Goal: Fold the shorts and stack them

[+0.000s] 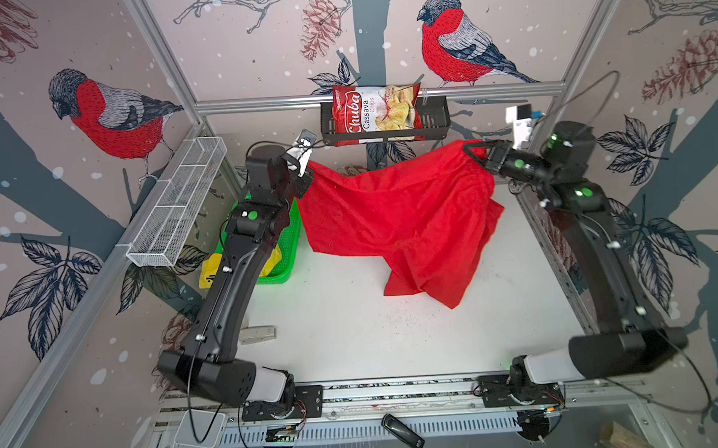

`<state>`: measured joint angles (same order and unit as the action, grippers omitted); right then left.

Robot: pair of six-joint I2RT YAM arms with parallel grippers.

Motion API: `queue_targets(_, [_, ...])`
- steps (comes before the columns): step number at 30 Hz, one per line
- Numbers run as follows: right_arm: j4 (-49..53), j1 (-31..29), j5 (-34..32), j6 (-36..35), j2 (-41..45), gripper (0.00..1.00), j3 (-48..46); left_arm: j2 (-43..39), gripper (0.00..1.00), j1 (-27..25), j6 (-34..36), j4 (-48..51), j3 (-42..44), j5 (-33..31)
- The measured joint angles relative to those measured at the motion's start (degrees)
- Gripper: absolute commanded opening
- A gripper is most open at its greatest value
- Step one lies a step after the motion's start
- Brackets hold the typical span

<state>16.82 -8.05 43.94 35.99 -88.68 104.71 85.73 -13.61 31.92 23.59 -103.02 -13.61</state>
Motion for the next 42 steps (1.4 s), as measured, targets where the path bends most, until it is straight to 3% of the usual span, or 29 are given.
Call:
queue_targets(6, [3.43, -1.88, -0.11, -0.35, -24.02, 0.00, 35.21, 9.09, 0.00, 2.16, 2.58, 1.01, -16.85, -0.22])
queue_targets(9, [0.85, 0.74, 2.99, 0.35, -24.57, 0.00, 37.79, 7.21, 0.00, 2.19, 3.96, -0.17, -18.62, -0.07])
queue_targets(12, [-3.41, 3.63, 3.89, 0.28, -17.33, 0.00, 23.06, 0.74, 0.00, 2.23, 6.10, -2.82, -10.78, 0.98])
queue_targets(17, [-10.47, 7.69, 8.02, 0.31, -3.39, 0.00, -13.62, -14.27, 0.00, 0.55, 10.56, -6.91, 14.05, 4.72])
queue_targets(23, [-10.51, 11.82, 8.09, -3.50, 2.97, 0.02, -40.89, -25.75, 0.00, -5.46, 18.25, -8.46, 44.28, 4.35])
queue_targets(29, [-5.29, 12.85, 4.04, -8.46, 4.76, 0.05, -52.89, -30.14, 0.00, -10.88, 20.46, -8.94, 58.03, 4.28])
queue_targets(34, [0.70, 12.94, -1.46, -10.78, 6.38, 0.07, -55.93, -30.88, 0.01, -15.80, 23.28, -6.49, 62.99, 1.60])
queue_targets(40, [6.93, 10.67, -9.35, -11.58, 9.64, 0.09, -57.46, -32.98, 0.07, -21.42, 26.88, -0.61, 68.96, -1.46])
queue_targets(42, [8.83, 8.70, -12.04, -10.71, 10.14, 0.13, -57.86, -34.45, 0.16, -22.51, 27.52, 2.49, 70.82, -2.25])
